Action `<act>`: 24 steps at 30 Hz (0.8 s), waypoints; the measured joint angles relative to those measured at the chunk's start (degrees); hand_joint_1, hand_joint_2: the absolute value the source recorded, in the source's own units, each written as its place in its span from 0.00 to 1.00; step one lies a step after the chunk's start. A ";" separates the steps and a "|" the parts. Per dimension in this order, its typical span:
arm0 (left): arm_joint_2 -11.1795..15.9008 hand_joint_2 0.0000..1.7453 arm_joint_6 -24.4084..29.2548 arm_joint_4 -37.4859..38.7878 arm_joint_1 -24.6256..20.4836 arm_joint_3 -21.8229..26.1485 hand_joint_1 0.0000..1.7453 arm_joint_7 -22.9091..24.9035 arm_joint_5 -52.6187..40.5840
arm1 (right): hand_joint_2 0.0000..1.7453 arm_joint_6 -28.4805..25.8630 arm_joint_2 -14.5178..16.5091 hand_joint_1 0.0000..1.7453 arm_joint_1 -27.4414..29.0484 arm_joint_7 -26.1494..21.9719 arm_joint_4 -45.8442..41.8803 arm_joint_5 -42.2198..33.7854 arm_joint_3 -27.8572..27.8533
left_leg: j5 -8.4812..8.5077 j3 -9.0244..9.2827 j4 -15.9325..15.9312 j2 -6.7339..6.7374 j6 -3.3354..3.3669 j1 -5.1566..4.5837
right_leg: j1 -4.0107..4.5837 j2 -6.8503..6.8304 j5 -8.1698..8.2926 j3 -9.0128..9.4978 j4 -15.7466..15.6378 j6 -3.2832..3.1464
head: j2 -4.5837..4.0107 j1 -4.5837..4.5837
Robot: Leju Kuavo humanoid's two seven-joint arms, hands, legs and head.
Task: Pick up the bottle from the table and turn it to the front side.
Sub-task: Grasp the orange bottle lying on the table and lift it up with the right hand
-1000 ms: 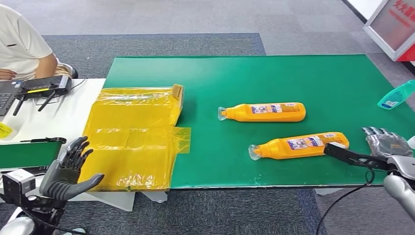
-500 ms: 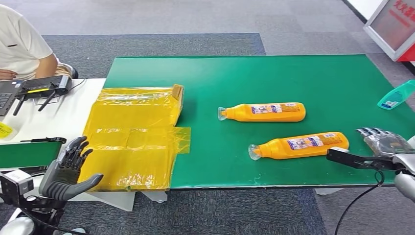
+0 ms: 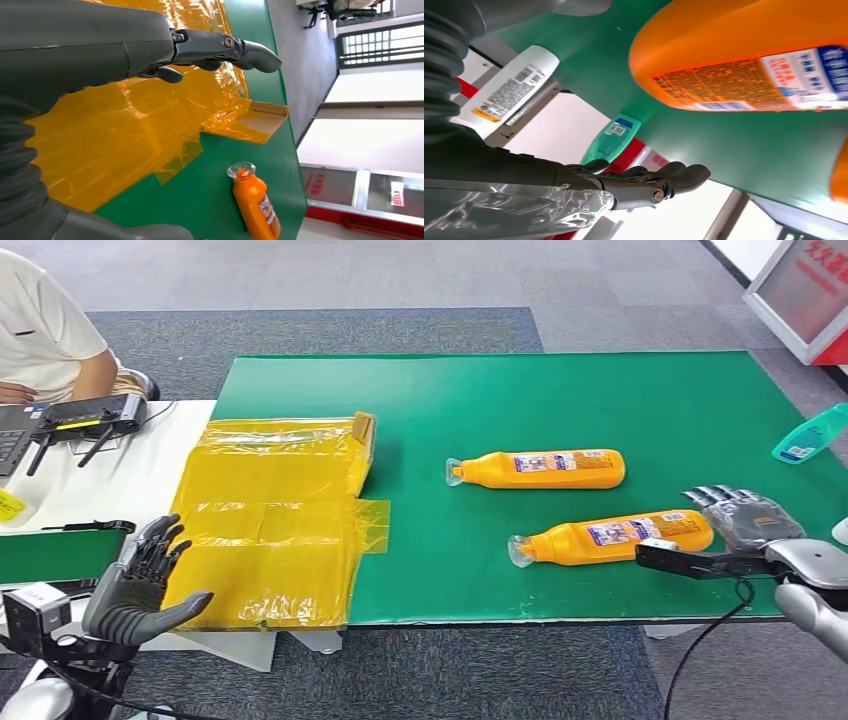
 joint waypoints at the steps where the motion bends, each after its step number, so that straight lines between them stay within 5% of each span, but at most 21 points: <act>1: 0.00 1.00 -0.02 0.02 -0.02 -0.08 0.00 -0.02 0.02 | 1.00 0.01 0.01 0.00 -0.25 -0.10 0.07 -0.20 0.45 | 0.00 0.00 0.00 0.00 0.00 0.00 | 0.00 0.00 0.00 0.00 0.00 0.00 | 0.00 0.00; 24: 1.43 1.00 -0.39 1.47 -1.14 -4.75 0.00 -2.22 0.89 | 1.00 5.88 1.66 0.00 -9.01 -3.11 7.44 -15.15 9.96 | 0.02 0.00 0.00 0.00 0.01 0.00 | 0.00 0.00 0.01 0.00 0.00 0.00 | 0.00 -0.01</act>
